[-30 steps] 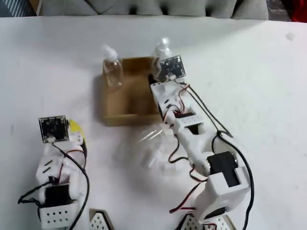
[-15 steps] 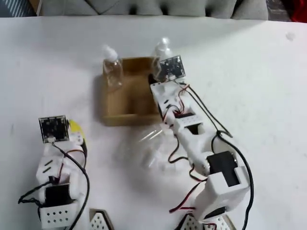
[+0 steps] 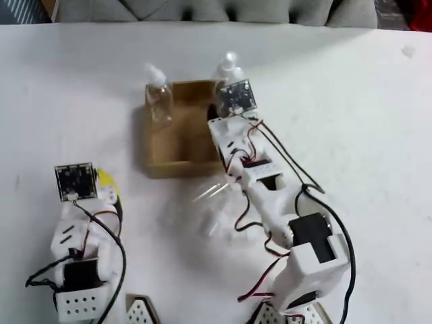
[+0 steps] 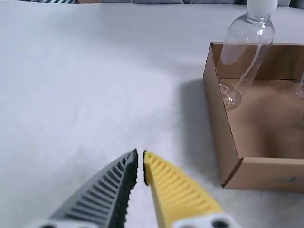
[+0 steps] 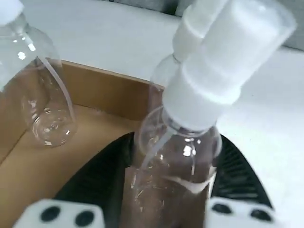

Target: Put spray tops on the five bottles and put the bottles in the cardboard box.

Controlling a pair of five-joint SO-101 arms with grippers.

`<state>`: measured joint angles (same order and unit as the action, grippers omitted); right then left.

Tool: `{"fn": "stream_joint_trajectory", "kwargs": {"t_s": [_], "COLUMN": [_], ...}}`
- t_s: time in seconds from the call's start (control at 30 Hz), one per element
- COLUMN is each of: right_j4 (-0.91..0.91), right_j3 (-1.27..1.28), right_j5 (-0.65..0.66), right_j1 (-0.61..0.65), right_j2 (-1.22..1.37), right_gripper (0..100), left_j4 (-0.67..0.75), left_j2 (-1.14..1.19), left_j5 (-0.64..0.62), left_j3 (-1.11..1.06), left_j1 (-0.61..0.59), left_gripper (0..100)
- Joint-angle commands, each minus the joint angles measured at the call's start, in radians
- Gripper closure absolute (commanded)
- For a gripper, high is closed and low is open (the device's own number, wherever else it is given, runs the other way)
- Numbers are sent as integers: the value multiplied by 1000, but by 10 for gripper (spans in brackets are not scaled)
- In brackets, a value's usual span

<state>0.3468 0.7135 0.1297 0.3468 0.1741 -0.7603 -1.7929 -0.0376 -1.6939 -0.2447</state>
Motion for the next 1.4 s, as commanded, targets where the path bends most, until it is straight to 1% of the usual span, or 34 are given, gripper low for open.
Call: {"fn": "stream_joint_trajectory", "kwargs": {"t_s": [0.0, 0.5, 0.57, 0.63, 0.73, 0.8, 1.23, 1.37], "right_j4": [10, 5, 5, 5, 4, 4, 7, 5], "right_j3": [-20, -20, -20, -20, -18, -17, -5, -5], "right_j5": [11, 11, 11, 11, 11, 11, 11, 11], "right_j1": [22, 24, 22, 22, 24, 25, 25, 27], "right_j2": [-2, -4, -4, -4, -4, -4, -13, -13], "right_gripper": [819, 817, 817, 799, 727, 697, 693, 646], "left_j4": [2, 3, 0, -2, -2, -2, -3, -3], "left_j2": [-8, -8, -8, -8, -8, -8, -8, -8], "left_j5": [14, 17, 57, 80, 81, 83, 89, 89], "left_j3": [0, 0, 0, 0, 0, 0, 0, 0], "left_j1": [16, 15, 15, 15, 15, 15, 13, 13], "left_gripper": [972, 972, 972, 972, 972, 972, 972, 972]}}
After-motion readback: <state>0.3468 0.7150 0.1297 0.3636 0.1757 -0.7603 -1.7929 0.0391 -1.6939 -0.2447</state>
